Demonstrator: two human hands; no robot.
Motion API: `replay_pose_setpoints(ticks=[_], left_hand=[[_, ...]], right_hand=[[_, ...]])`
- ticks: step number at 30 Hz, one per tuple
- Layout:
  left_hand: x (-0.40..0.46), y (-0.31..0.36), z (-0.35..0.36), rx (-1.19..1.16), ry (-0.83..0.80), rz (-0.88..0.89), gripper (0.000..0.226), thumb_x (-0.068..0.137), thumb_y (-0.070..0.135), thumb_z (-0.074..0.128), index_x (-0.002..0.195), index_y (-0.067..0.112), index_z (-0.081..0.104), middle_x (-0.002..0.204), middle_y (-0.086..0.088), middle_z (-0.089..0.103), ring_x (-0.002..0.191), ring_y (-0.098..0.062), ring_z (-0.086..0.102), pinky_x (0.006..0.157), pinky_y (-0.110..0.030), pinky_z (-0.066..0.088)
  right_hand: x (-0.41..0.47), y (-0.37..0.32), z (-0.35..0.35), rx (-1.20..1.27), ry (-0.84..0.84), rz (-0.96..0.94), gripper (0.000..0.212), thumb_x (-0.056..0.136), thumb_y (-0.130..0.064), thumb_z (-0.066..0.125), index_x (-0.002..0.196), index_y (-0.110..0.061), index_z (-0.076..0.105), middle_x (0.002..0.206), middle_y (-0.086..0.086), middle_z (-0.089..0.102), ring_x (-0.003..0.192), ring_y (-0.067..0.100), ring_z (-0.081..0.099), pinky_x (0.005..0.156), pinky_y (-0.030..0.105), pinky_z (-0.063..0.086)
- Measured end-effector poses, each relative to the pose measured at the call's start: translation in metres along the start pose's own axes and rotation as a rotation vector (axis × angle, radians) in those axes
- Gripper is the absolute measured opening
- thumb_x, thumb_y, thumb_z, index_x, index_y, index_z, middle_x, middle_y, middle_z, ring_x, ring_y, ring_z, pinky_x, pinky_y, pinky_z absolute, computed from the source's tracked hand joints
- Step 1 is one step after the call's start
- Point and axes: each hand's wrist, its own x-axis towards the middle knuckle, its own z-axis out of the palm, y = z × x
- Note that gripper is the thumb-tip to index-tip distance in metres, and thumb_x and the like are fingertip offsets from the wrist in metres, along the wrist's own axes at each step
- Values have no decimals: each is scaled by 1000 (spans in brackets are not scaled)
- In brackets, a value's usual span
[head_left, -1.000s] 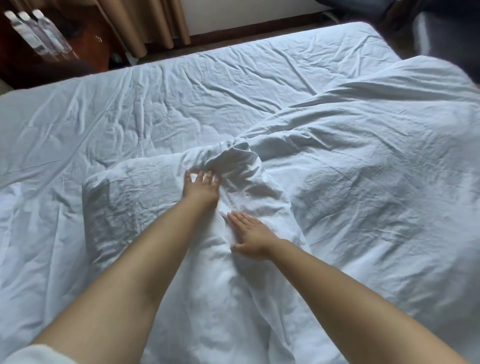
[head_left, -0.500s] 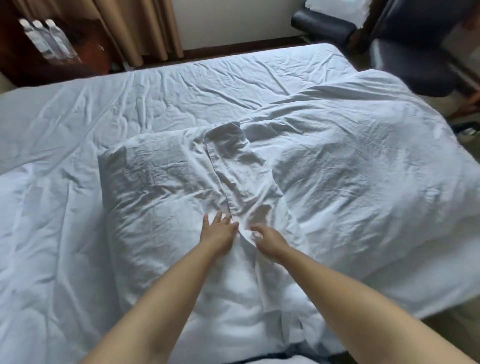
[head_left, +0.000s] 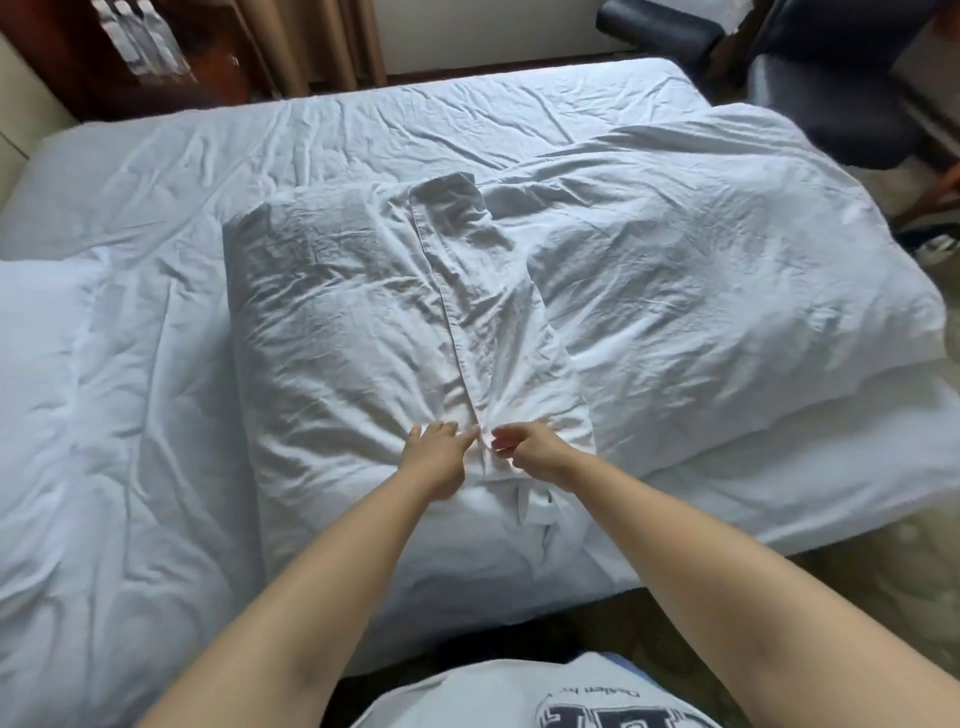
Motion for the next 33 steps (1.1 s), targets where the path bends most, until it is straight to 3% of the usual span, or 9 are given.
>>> replay_pose_setpoints(ticks=[3, 7, 10, 13, 16, 19, 23, 33], left_hand=[[-23, 9, 16, -11, 29, -55, 56, 94, 18, 38, 147, 29, 27, 152, -5, 29, 141, -24, 23, 115, -43, 19], [-60, 49, 47, -67, 44, -184, 62, 96, 34, 43, 151, 26, 17, 153, -2, 27, 142, -22, 22, 114, -44, 19], [-78, 92, 65, -74, 3, -223, 73, 92, 32, 50, 152, 28, 9, 157, -2, 16, 145, -21, 14, 117, -46, 17], [-83, 130, 66, -114, 31, -278, 78, 91, 27, 54, 153, 24, 7, 159, -4, 11, 146, -22, 11, 117, -45, 19], [-86, 157, 61, -68, 115, -293, 74, 90, 19, 54, 151, 16, 13, 159, -5, 8, 146, -23, 13, 116, -40, 22], [-78, 174, 47, -70, 244, -263, 63, 89, 11, 51, 147, 15, 26, 157, -6, 14, 143, -24, 17, 113, -37, 26], [-45, 183, 23, -120, 297, -186, 61, 86, 7, 50, 144, 18, 34, 155, -4, 19, 142, -23, 21, 109, -36, 31], [51, 226, -52, -172, 229, -69, 52, 85, 5, 46, 136, 15, 44, 140, -4, 39, 130, -24, 36, 99, -38, 41]], right_hand=[[-12, 18, -8, -104, 90, -60, 48, 86, 6, 39, 129, -5, 57, 116, 7, 63, 106, 20, 58, 88, 27, 46], [-42, 59, -31, -153, 138, -75, 37, 86, -3, 47, 118, -8, 64, 107, 5, 63, 100, 21, 57, 81, 24, 43], [-65, 91, -48, -176, 101, -75, 35, 88, -6, 50, 120, -7, 62, 107, 7, 62, 98, 23, 58, 79, 26, 44], [-80, 112, -63, -175, 101, -66, 42, 88, -5, 49, 129, -8, 57, 129, 11, 58, 118, 27, 55, 88, 26, 45], [-87, 127, -75, -227, 67, -42, 45, 90, -9, 48, 135, -9, 52, 137, 9, 52, 126, 25, 48, 99, 26, 39], [-83, 132, -89, -259, 56, -25, 45, 89, -10, 49, 134, -11, 52, 137, 9, 53, 125, 25, 49, 101, 27, 39], [-69, 118, -112, -258, 61, -7, 45, 91, -12, 50, 136, -8, 49, 137, 11, 52, 127, 26, 48, 103, 28, 38], [-45, 95, -222, -331, 205, 36, 46, 91, -12, 46, 137, -15, 47, 140, 8, 49, 126, 24, 48, 99, 26, 39]])
